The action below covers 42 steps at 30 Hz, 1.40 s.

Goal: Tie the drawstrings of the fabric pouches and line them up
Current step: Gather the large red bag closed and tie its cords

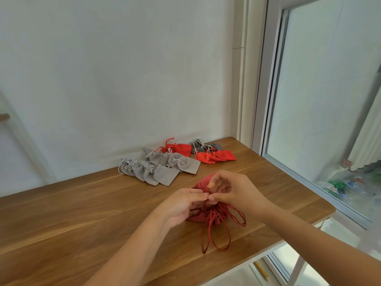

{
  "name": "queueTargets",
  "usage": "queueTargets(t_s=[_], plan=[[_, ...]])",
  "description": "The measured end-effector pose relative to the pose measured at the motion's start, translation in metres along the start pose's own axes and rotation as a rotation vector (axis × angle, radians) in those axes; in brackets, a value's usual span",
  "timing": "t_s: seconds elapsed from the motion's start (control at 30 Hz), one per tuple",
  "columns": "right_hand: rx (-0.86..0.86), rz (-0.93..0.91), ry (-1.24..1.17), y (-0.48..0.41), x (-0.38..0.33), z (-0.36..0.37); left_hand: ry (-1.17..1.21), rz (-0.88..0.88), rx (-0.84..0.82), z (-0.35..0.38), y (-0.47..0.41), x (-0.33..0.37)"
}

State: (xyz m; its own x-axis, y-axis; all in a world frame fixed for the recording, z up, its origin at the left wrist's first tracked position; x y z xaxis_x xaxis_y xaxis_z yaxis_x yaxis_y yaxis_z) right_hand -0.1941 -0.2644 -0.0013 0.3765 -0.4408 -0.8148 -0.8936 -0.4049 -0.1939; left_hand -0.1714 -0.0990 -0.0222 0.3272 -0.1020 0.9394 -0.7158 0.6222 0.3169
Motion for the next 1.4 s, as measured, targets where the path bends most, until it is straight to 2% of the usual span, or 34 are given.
queueTargets(t_s=[0.1,0.23,0.33,0.4,0.53,0.67,0.77,0.83,0.93,1.03,1.17,1.27,1.4], plan=[[-0.002,-0.039,-0.030,0.001,0.000,0.002,0.048,-0.010,-0.015,0.000,-0.001,-0.001],[-0.142,-0.070,-0.133,0.004,-0.006,-0.003,0.129,-0.011,-0.054,-0.001,0.000,-0.001],[-0.172,-0.049,-0.227,0.002,-0.004,-0.012,0.073,0.055,-0.052,-0.001,0.001,0.002],[-0.201,0.013,-0.201,0.001,0.003,-0.013,0.005,0.119,-0.019,-0.001,0.001,0.006],[-0.255,0.127,-0.045,0.002,0.017,-0.003,-0.260,0.207,0.052,0.001,0.003,0.014],[-0.193,0.132,-0.146,0.005,0.020,0.003,-0.509,0.296,0.187,0.002,0.003,0.013],[-0.220,0.143,-0.186,0.009,0.024,0.009,-0.894,0.338,0.304,0.005,0.001,0.005],[-0.213,0.150,-0.241,0.010,0.028,0.012,-0.990,0.387,0.363,0.010,0.001,0.000],[-0.128,0.189,-0.359,0.008,0.035,0.011,-0.878,0.455,0.452,0.011,0.000,-0.006],[-0.017,0.175,-0.335,0.005,0.035,0.008,-0.785,0.490,0.499,0.008,-0.003,-0.009],[-0.045,0.111,-0.311,0.003,0.028,0.005,-0.690,0.536,0.447,0.009,-0.003,-0.005],[-0.001,0.091,-0.156,0.000,0.025,0.003,-0.603,0.528,0.423,0.008,-0.002,-0.003],[0.062,0.031,0.166,-0.001,0.025,0.001,-0.453,0.500,0.348,0.007,-0.001,-0.004]])
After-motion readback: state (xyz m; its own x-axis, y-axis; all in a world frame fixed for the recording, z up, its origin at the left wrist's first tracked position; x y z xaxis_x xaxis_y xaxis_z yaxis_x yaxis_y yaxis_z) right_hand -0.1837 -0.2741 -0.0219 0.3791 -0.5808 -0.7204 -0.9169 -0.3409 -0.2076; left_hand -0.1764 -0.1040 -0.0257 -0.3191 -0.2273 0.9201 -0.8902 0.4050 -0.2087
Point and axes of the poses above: each hand's wrist, its own y-axis away from the middle knuckle, its own z-axis out of the palm, x = y × z, the point moved 2 cm from there along -y, towards the middle knuckle, and after that the axes turned 11 degrees about -x, right-handed, at the moved point
